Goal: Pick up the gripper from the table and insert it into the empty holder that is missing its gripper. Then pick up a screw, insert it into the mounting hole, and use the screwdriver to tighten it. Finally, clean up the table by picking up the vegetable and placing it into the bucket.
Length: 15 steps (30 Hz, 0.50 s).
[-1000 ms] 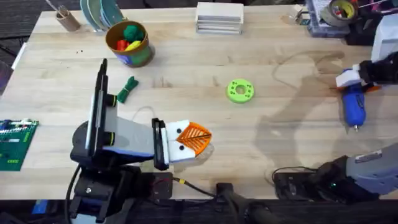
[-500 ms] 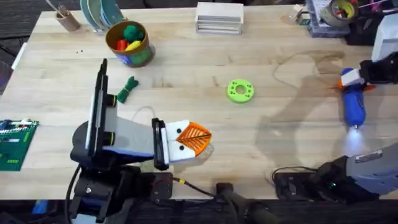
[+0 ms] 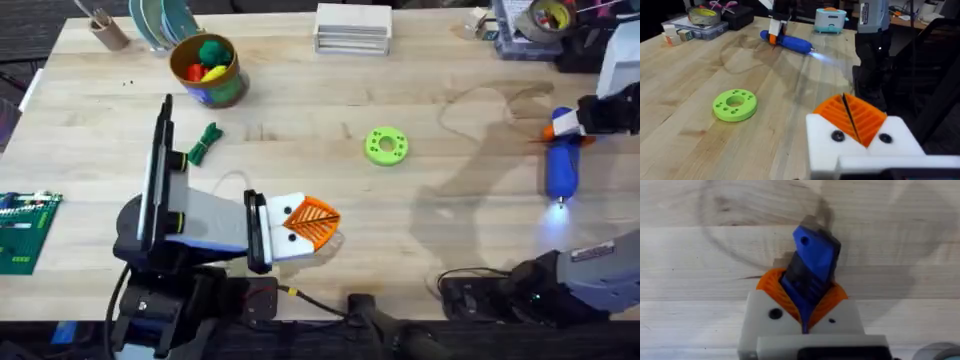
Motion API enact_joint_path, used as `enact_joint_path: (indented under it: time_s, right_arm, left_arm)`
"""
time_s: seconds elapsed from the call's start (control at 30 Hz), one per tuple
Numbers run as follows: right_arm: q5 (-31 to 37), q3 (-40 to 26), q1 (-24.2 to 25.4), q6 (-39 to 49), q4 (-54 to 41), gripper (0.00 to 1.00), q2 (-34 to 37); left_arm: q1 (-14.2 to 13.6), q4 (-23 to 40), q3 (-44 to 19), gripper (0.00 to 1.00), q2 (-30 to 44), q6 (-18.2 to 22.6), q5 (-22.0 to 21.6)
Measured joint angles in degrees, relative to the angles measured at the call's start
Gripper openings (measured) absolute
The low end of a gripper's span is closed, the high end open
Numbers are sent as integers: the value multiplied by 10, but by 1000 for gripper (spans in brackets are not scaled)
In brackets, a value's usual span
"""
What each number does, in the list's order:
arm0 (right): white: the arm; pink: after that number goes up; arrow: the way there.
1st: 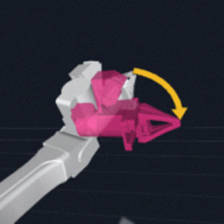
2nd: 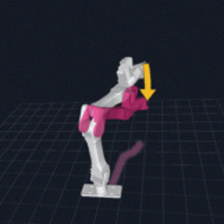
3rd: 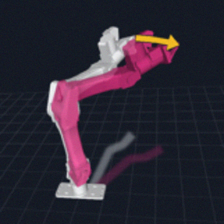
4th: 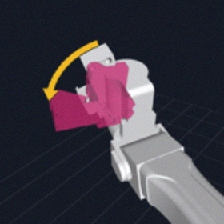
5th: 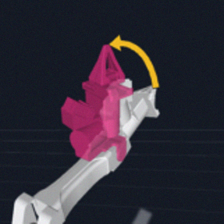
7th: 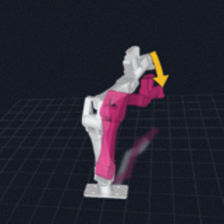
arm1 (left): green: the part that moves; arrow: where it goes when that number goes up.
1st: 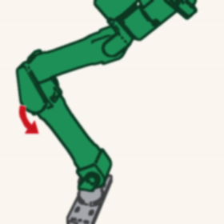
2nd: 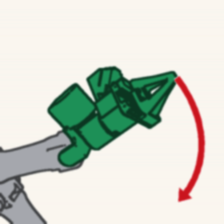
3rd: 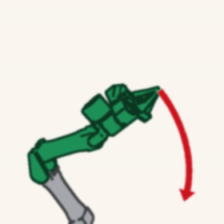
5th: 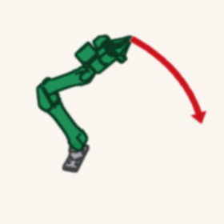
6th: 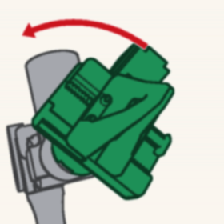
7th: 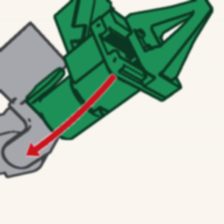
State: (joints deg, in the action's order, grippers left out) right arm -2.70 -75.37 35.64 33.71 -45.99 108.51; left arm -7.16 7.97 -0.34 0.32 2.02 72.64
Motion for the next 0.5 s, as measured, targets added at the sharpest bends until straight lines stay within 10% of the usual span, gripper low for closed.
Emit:
enact_joint_path:
  time_s: [0.5]
  right_arm:
    - [-61,-7,-3,-74,62,30,-118]
  left_arm:
    - [0,0,0,4,0,0,0]
